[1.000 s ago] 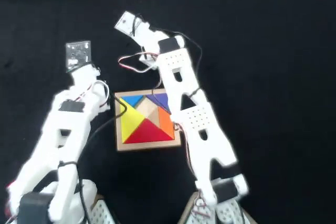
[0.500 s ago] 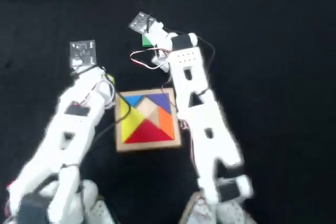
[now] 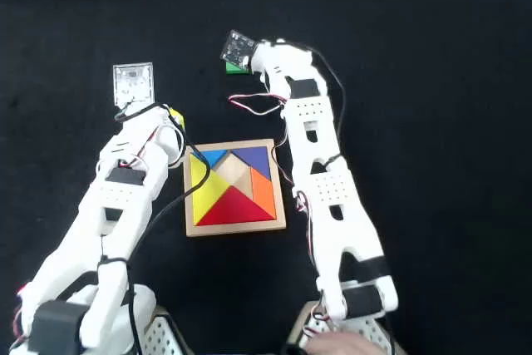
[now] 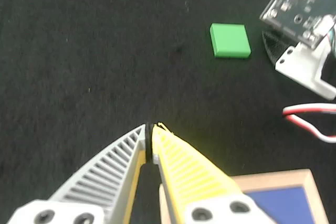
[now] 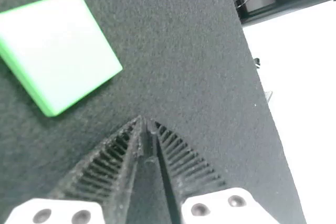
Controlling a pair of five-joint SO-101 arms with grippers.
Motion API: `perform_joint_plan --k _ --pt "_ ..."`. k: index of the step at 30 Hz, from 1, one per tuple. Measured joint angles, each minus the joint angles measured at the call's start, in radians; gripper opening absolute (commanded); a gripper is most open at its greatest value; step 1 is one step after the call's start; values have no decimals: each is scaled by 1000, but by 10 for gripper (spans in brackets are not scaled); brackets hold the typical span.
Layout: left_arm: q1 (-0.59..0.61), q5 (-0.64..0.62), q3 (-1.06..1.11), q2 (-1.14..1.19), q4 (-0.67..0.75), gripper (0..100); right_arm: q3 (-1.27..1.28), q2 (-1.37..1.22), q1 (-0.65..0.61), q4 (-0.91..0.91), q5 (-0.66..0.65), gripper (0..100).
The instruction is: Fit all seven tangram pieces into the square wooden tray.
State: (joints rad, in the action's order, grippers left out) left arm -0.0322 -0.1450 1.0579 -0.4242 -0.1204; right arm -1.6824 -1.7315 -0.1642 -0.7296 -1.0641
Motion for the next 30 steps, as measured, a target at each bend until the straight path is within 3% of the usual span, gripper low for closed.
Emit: perform_joint_plan --k 5,16,21,25,30 --pt "0 0 -133 107 5 54 0 41 2 -112 0 11" --pt "-43 15 -914 712 -402 82 26 252 94 -539 18 11" --pt "-75 176 -1229 908 -615 82 26 295 160 -583 181 11" --pt "-74 322 -1438 997 -806 84 28 295 198 -583 215 11" --pt "-21 341 -1606 1076 -861 87 28 288 201 -583 218 11"
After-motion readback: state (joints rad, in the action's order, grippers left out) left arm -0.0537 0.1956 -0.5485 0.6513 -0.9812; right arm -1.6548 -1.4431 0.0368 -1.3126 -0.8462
